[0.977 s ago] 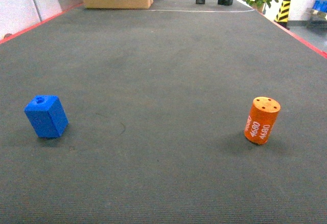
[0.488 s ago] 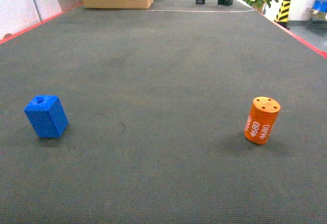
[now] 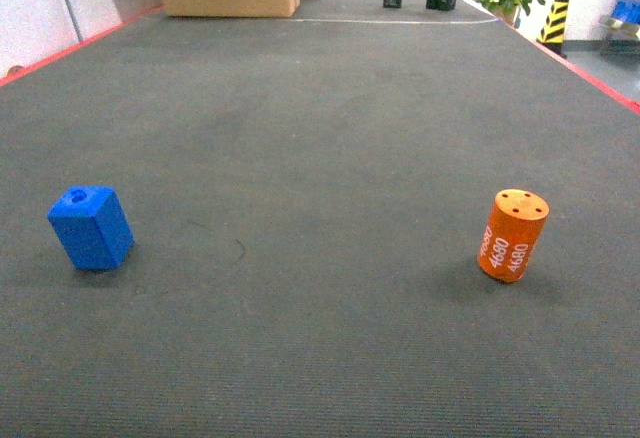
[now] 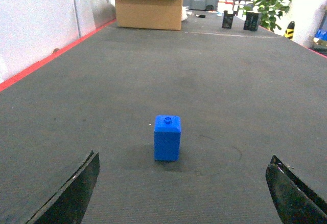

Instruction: Sort blue parts and orange caps into right shelf containers

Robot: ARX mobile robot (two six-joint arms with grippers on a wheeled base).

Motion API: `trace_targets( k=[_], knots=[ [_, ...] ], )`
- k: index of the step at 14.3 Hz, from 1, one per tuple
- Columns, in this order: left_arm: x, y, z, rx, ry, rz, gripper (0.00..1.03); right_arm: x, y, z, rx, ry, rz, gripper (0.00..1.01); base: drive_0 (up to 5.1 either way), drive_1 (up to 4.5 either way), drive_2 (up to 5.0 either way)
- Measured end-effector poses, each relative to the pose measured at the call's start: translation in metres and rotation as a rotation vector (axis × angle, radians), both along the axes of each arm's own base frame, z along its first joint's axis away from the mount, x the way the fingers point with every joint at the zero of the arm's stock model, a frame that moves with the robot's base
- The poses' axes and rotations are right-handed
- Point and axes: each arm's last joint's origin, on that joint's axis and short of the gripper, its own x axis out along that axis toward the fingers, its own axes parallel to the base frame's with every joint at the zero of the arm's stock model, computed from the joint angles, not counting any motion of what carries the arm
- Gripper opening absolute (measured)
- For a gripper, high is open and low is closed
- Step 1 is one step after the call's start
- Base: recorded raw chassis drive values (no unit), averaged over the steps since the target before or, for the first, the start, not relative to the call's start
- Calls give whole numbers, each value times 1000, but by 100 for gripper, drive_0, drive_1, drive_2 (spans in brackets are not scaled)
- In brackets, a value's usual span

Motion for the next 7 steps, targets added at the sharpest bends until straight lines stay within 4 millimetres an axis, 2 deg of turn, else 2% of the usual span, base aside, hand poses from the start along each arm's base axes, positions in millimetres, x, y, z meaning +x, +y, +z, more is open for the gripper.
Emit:
trace_targets(
  k=[7],
  knots=[
    [0,0,0,0,0,0,98,0,0,0,0,0,0,98,0,0,0]
  ],
)
